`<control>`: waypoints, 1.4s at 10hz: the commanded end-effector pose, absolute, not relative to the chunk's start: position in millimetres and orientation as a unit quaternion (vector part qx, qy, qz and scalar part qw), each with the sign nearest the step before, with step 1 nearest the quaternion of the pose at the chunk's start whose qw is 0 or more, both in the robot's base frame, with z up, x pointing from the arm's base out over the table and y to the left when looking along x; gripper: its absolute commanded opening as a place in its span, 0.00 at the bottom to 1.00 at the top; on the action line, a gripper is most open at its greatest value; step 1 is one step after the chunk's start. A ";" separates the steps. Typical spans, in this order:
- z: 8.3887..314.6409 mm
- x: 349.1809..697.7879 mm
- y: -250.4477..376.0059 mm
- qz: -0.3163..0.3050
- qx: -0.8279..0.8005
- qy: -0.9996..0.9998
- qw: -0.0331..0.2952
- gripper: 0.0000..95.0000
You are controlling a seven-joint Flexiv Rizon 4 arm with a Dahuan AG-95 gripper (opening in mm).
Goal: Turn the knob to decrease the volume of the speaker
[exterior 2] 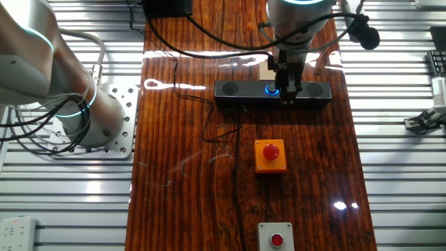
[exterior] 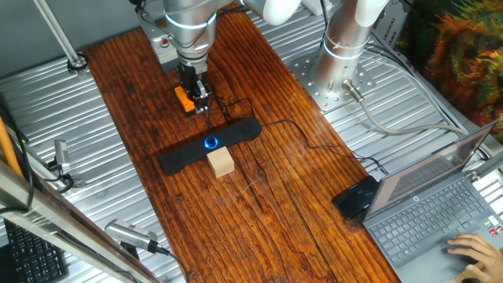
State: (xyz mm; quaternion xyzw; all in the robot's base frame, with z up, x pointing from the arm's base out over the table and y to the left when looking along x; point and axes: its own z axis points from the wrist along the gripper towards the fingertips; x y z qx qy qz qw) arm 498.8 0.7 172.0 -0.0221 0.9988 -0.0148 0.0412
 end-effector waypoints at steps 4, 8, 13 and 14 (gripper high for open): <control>171.5 499.4 0.5 -0.011 -0.024 0.999 0.039 0.00; 171.5 499.4 0.5 -0.011 -0.026 0.999 0.037 0.00; 176.1 497.5 2.3 -0.006 -0.020 0.999 0.035 0.00; 176.2 497.5 2.4 -0.004 -0.018 0.999 0.036 0.00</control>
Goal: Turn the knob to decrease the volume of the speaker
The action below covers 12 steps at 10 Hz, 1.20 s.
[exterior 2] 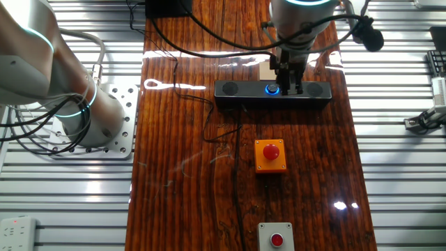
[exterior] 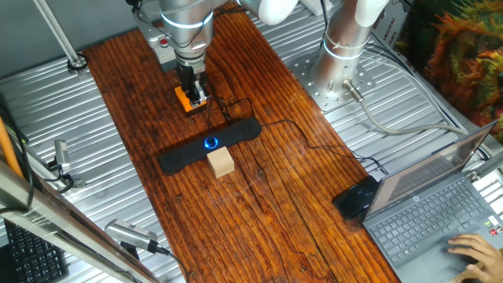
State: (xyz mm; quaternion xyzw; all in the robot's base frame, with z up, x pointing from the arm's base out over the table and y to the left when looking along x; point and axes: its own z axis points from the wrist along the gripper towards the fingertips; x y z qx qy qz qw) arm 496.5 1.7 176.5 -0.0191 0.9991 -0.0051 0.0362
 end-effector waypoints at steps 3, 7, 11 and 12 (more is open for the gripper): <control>176.2 497.5 2.3 -0.004 -0.018 0.999 0.036 0.00; 174.9 498.0 1.8 -0.003 -0.020 0.999 0.032 0.00; 152.6 485.2 35.8 -0.028 -0.018 0.999 0.040 0.00; 149.8 485.6 44.3 -0.034 -0.016 0.998 0.041 0.00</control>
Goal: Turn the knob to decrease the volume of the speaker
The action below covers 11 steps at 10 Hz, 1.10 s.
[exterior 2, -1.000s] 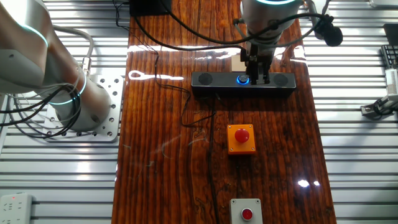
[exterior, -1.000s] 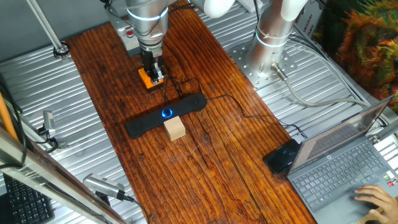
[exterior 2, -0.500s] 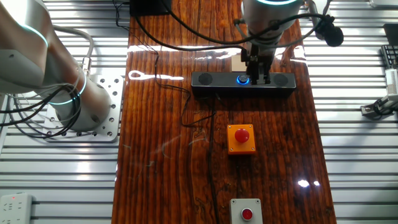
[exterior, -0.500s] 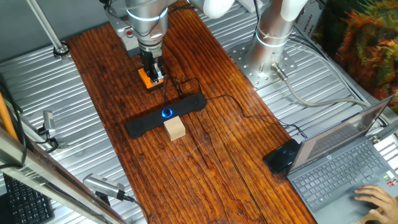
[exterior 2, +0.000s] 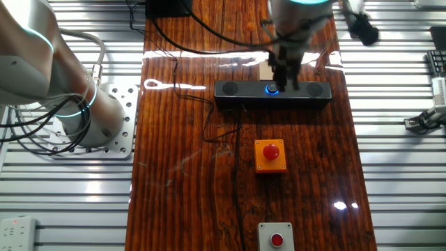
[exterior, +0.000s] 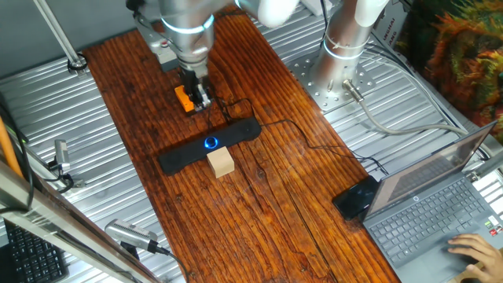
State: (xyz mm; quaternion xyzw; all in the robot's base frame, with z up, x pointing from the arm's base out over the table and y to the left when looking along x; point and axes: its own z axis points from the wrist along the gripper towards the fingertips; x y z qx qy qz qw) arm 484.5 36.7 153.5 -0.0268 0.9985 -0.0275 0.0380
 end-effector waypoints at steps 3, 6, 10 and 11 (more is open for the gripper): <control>148.7 483.4 56.6 -0.035 -0.014 0.999 0.038 0.00; 140.0 483.8 78.7 -0.047 -0.009 0.998 0.033 0.00; 134.5 484.3 83.5 -0.060 -0.006 0.998 0.031 0.00; 130.0 484.6 82.3 -0.063 -0.006 0.998 0.030 0.00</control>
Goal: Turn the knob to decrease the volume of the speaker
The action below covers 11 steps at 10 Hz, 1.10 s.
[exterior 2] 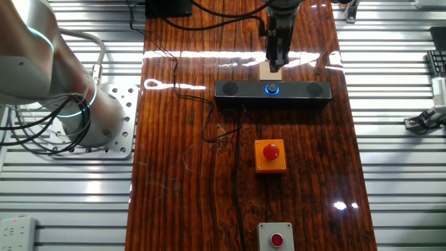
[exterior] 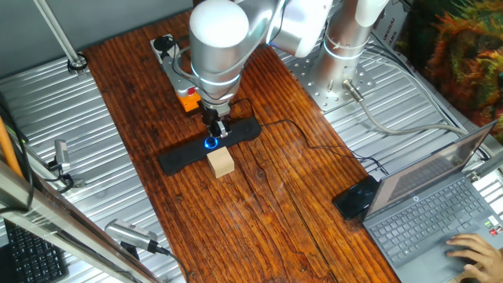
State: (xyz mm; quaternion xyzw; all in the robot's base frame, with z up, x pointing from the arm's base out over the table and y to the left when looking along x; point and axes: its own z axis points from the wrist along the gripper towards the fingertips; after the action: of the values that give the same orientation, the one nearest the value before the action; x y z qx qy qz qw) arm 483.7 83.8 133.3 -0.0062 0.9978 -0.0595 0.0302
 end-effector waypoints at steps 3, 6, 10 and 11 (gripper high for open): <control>126.2 484.4 81.3 -0.068 -0.004 0.997 0.030 0.00; 120.4 483.3 79.7 -0.067 -0.003 0.997 0.029 0.00; 110.3 485.3 78.0 -0.065 -0.003 0.997 0.030 0.00; 107.2 485.9 77.4 -0.064 -0.002 0.997 0.032 0.00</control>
State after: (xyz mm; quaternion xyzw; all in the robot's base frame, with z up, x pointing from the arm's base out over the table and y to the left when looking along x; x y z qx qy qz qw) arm 486.6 77.7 105.7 -0.0024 0.9974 -0.0646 0.0316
